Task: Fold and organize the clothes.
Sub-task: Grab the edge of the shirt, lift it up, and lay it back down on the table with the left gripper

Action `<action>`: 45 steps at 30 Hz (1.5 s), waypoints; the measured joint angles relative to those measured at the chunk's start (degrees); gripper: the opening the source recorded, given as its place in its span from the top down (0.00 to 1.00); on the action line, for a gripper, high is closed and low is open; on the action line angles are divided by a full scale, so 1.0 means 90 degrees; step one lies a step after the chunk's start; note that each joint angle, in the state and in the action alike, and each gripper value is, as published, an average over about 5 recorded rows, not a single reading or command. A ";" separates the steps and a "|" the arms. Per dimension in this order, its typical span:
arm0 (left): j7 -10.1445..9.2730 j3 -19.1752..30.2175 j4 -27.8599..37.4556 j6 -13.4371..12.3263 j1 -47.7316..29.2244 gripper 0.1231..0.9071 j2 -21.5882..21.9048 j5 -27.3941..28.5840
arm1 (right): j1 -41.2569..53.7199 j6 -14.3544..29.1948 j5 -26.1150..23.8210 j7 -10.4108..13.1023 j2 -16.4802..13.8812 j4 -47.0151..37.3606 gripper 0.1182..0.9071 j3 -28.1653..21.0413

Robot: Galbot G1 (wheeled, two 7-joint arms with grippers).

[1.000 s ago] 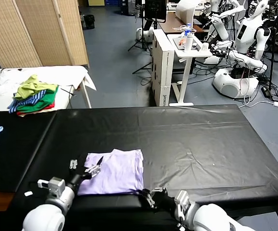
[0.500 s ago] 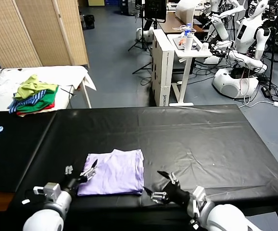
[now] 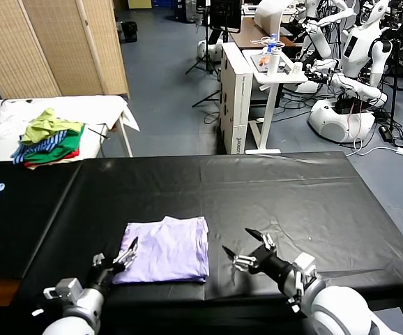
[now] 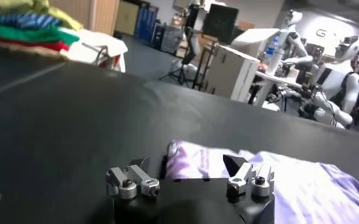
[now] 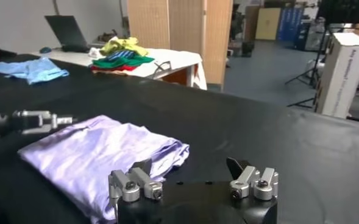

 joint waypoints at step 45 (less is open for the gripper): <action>0.0025 -0.1565 -0.0733 -0.0236 0.0638 0.93 0.1710 0.0837 | 0.0190 0.0028 -0.0110 0.0084 0.0518 -0.0260 0.00 0.0015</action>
